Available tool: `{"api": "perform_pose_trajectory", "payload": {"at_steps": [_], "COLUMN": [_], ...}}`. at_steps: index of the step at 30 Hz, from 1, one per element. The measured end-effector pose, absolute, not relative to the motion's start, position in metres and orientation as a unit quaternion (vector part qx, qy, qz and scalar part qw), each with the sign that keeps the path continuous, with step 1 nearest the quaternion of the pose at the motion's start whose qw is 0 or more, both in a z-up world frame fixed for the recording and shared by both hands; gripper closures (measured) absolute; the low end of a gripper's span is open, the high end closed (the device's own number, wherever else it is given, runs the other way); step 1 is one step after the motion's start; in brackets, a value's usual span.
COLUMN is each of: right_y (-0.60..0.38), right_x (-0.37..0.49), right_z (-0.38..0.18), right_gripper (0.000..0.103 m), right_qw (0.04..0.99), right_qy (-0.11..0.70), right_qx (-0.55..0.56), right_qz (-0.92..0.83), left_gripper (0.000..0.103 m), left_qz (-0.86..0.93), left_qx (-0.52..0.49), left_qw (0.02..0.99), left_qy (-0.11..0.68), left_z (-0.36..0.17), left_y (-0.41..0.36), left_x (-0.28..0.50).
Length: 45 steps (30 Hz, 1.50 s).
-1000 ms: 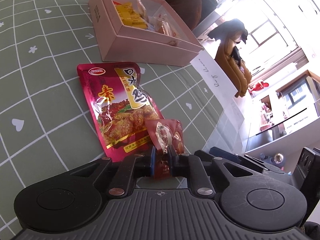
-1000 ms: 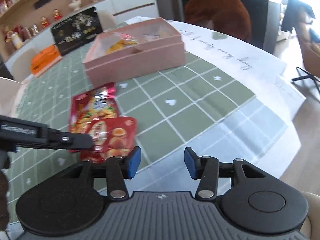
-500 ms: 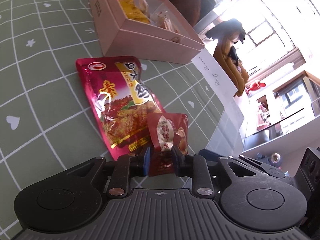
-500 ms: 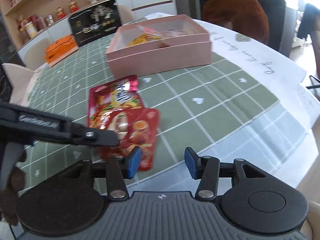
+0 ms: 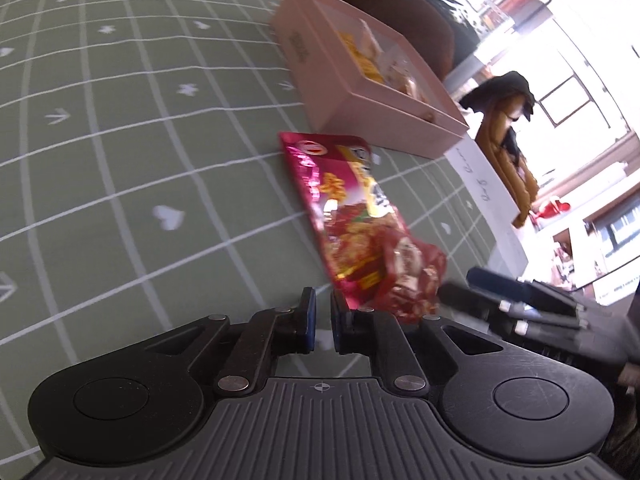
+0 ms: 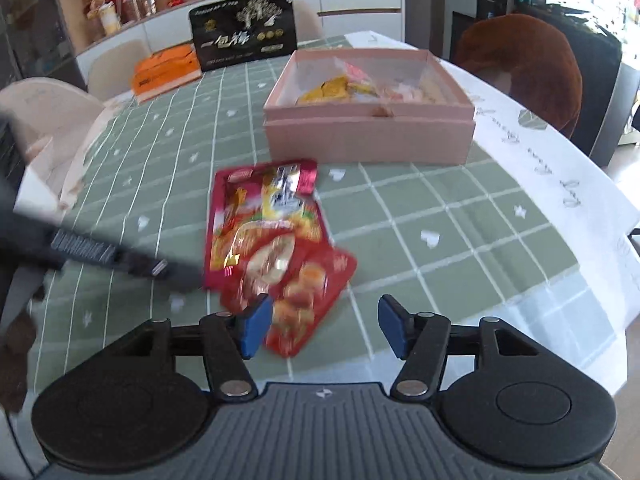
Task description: Organize snacks
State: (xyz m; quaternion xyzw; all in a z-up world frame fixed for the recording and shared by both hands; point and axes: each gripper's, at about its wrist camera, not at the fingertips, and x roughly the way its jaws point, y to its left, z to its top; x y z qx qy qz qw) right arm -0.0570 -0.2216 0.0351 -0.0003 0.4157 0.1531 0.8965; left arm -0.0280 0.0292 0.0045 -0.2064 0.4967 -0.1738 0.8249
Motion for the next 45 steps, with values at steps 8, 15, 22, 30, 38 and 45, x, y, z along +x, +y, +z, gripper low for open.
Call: {"api": "perform_pose_trajectory", "payload": {"at_steps": [8,15,22,30,38,45], "right_y": [-0.193,-0.145,-0.107,-0.126,-0.167,-0.219], "right_x": [0.017,0.048,0.035,0.046,0.037,0.029], "right_z": [0.034,0.022,0.012,0.033,0.089,0.092], "right_gripper": [0.035,0.020,0.002,0.041,0.043,0.043], "right_qw": [0.881,0.857,0.854,0.850,0.896,0.918], "right_qy": [0.440,0.482,0.472,0.483,0.401,0.387], "right_qx": [0.056,-0.004,-0.095,-0.025,0.045,0.009], "right_qz": [0.164,0.179,0.199,0.210,0.188,0.083], "left_gripper": [0.092,0.092,0.092,0.092,0.089,0.086], "left_qz": [-0.148,-0.147,-0.151,-0.153,-0.174,-0.216], "left_qx": [-0.206,-0.215,-0.216,-0.210,-0.189,-0.162], "left_qw": [0.826,0.821,0.819,0.821,0.825,0.819], "left_qy": [0.503,0.507,0.510,0.508,0.504,0.506], "left_z": [0.009,0.008,0.008,0.008,0.016,0.032], "left_y": [0.044,0.047,0.048,0.048,0.029,-0.010], "left_x": [-0.031,-0.031,-0.029,-0.030,-0.025,-0.024]}}
